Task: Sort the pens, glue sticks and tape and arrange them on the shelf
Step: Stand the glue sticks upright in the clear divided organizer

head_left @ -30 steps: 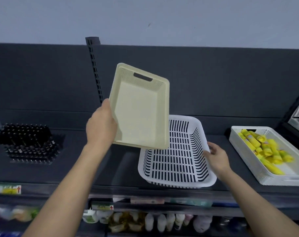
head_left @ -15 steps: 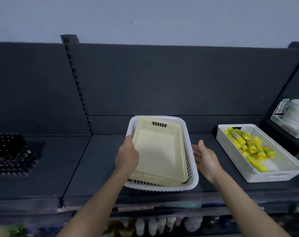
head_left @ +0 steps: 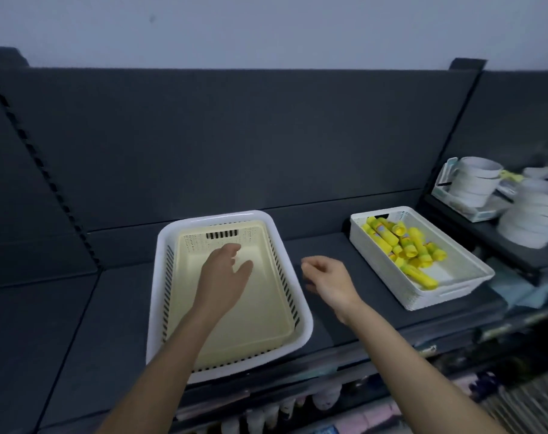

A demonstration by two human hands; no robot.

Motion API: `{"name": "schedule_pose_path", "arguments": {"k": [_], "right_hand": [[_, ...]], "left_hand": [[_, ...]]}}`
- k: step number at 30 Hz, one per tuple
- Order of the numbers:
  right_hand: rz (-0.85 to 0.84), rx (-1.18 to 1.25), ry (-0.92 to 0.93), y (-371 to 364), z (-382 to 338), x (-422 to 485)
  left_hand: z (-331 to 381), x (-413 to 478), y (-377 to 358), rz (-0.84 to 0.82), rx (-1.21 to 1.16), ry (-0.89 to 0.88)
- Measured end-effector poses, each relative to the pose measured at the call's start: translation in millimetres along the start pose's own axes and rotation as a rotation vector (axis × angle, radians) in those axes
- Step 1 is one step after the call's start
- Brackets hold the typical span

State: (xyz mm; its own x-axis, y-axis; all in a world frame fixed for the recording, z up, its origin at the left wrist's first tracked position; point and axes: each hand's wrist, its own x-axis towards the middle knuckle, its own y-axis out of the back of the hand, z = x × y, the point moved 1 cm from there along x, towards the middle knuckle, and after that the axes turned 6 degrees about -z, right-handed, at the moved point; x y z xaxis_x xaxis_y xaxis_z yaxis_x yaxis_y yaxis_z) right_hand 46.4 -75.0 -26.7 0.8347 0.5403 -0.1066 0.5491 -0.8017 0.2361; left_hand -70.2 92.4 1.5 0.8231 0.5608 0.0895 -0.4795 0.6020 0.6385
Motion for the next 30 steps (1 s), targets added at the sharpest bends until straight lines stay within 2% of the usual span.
{"name": "schedule_pose_path", "arguments": {"k": [5,10,12,18,21,23,28,30], "right_hand": [[0.173,-0.088,0.031,69.9,13.4,3.8],[0.237,-0.102,0.035,141.7,20.2,7.8],[0.237,-0.217,0.073,170.8,25.4,12.3],[0.239,-0.787,0.221,262.0,43.1,37.0],[0.248,-0.939,0.187,296.1,61.6,60.3],[0.279,-1.012,0.122,315.9,73.1,71.8],[0.109,-0.848,-0.024,337.7,85.9,90.9],[0.093,-0.821,-0.029,335.6,86.4,91.4]], "left_hand": [[45.0,7.4,-50.5,-0.12,-0.075,-0.081],[89.2,18.9,-112.7,-0.195,-0.041,-0.141],[106.2,22.6,-139.1,-0.207,-0.061,-0.111],[146.4,35.7,-218.4,-0.229,-0.18,0.078],[157.2,39.9,-249.5,-0.205,-0.177,0.136],[165.6,38.8,-266.1,-0.218,-0.147,0.096],[174.8,40.1,-286.7,-0.214,-0.114,0.111],[173.3,42.0,-285.8,-0.216,-0.093,0.138]]}}
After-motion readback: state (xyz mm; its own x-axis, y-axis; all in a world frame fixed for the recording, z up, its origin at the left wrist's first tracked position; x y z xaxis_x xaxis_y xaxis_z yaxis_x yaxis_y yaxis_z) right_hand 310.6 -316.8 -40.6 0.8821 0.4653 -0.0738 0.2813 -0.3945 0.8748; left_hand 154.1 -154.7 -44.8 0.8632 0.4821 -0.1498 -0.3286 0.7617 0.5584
